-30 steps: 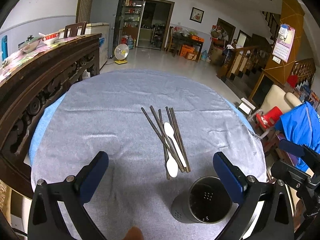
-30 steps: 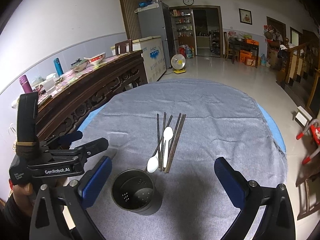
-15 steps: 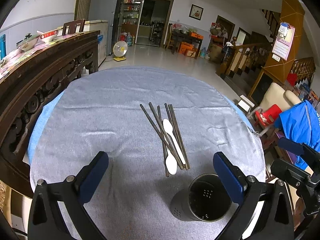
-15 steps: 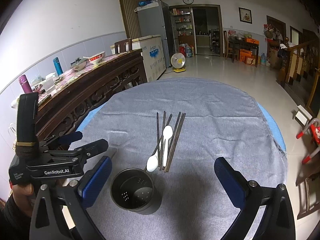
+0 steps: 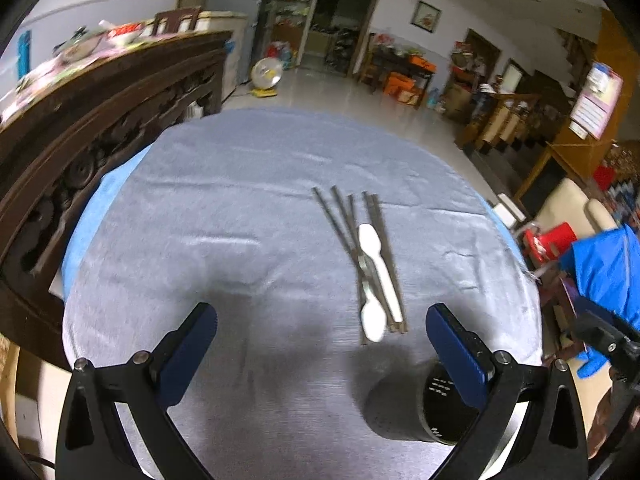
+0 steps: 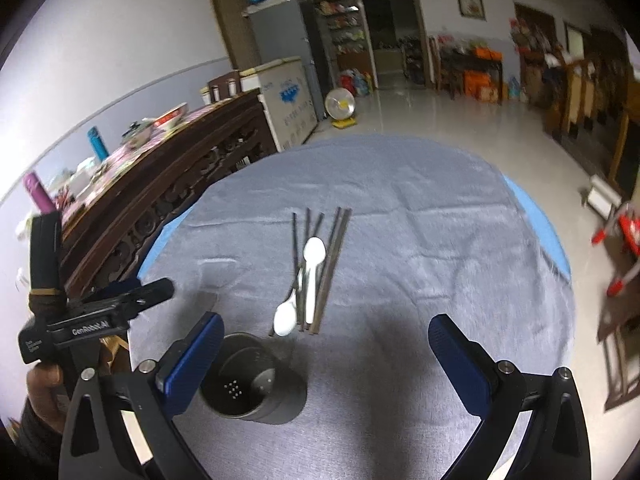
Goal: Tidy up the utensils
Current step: 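Move the right tool over the chopsticks while the left tool approaches them too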
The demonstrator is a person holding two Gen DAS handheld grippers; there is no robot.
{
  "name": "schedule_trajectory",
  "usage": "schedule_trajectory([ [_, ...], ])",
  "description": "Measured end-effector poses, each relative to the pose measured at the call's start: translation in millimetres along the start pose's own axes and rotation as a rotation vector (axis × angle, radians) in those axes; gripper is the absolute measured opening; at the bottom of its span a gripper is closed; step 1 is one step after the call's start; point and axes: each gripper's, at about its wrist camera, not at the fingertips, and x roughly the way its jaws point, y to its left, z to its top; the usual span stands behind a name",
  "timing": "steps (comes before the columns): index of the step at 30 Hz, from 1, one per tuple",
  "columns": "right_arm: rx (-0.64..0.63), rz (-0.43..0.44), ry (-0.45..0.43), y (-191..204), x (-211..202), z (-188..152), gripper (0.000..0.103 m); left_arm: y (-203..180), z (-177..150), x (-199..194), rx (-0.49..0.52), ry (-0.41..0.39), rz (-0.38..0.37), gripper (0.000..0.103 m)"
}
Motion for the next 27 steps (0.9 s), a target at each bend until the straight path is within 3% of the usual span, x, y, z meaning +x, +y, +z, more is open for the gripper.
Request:
schedule_trajectory([
  [7,0.214,0.073,0.243,-70,66,1,0.103,24,-3,30,-0.045,0.088,0.074,0.103],
  [11,0.285,0.083,0.365,-95,110,1,0.093,31,-7,42,-0.049,0.125,0.086,0.103],
  [18,0.242,0.087,0.470,-81,171,30,0.073,45,-11,65,-0.080,0.185,0.080,0.103],
  [23,0.189,0.062,0.529,-62,217,62,0.071,45,-11,77,-0.079,0.211,0.070,0.103],
  [27,0.147,0.042,0.569,-44,249,81,0.058,45,-10,82,-0.076,0.218,0.066,0.103],
])
